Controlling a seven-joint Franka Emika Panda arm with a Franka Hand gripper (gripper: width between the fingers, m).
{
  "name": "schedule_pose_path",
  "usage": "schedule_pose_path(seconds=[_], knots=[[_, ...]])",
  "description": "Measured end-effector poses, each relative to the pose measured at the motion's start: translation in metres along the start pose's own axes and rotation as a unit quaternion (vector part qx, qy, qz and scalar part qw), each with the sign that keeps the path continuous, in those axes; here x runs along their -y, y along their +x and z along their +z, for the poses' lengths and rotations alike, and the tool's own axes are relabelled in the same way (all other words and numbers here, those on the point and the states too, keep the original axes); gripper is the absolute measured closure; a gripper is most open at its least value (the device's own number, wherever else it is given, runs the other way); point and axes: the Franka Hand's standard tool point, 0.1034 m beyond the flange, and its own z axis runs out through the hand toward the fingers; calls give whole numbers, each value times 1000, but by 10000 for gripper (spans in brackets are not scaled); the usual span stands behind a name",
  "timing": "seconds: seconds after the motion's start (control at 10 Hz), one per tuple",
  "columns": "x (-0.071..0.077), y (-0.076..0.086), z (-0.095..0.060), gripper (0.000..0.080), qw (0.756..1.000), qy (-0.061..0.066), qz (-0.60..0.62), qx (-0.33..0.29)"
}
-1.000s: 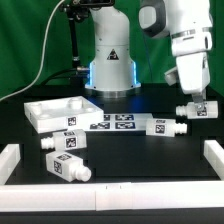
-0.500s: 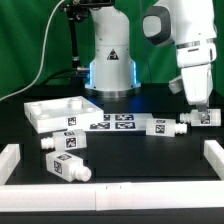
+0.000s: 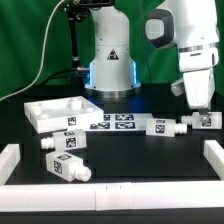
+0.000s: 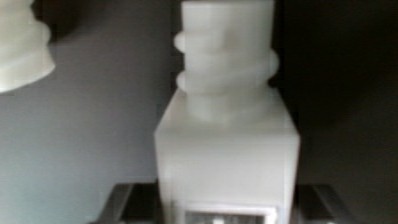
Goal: Assemble one leg
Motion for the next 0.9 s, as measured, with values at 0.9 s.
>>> schedule_pose_path(seconds=[0.9], knots=[[-74, -68, -84, 150, 998, -25, -34, 52]])
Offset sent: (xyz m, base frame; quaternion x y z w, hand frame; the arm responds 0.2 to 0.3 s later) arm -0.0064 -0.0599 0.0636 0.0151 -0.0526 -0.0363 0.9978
